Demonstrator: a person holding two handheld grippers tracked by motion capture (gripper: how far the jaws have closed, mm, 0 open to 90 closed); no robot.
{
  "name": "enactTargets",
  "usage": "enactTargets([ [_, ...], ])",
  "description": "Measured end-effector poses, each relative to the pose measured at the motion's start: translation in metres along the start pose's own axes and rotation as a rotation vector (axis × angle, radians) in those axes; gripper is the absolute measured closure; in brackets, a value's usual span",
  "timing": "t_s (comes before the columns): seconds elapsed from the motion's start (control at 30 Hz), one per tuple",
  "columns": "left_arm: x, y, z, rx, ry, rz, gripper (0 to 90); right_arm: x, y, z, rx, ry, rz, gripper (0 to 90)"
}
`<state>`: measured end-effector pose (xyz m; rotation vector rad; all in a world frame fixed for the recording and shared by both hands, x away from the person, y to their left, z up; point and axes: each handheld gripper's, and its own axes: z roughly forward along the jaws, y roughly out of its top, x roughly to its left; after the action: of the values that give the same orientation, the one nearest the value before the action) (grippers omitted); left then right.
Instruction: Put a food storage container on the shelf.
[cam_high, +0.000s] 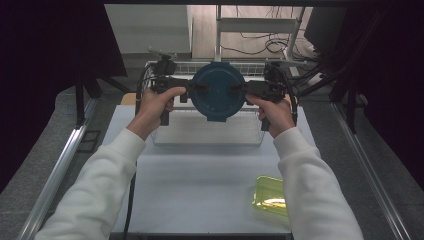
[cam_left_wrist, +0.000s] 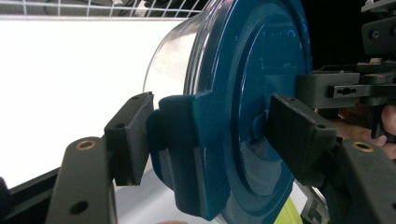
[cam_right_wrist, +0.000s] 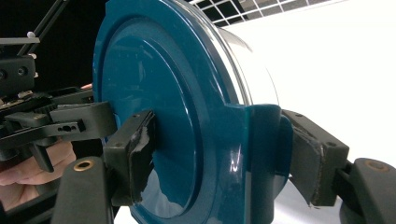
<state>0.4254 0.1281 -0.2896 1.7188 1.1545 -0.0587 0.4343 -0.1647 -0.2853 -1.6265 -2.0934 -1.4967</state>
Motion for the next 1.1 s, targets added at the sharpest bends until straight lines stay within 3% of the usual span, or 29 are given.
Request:
enactTargets([
  [0.6, 0.023, 0.022, 0.014, -0.004, -0.013, -0.015, 33.7, -0.012, 0.026, 0.017, 0.005, -0.007, 0.019, 30.4],
  [1.1, 0.046, 0.028, 0.024, -0.014, -0.033, -0.081, 33.7, -0.017, 0.044, 0.035, 0.027, -0.024, 0.046, 31.0],
])
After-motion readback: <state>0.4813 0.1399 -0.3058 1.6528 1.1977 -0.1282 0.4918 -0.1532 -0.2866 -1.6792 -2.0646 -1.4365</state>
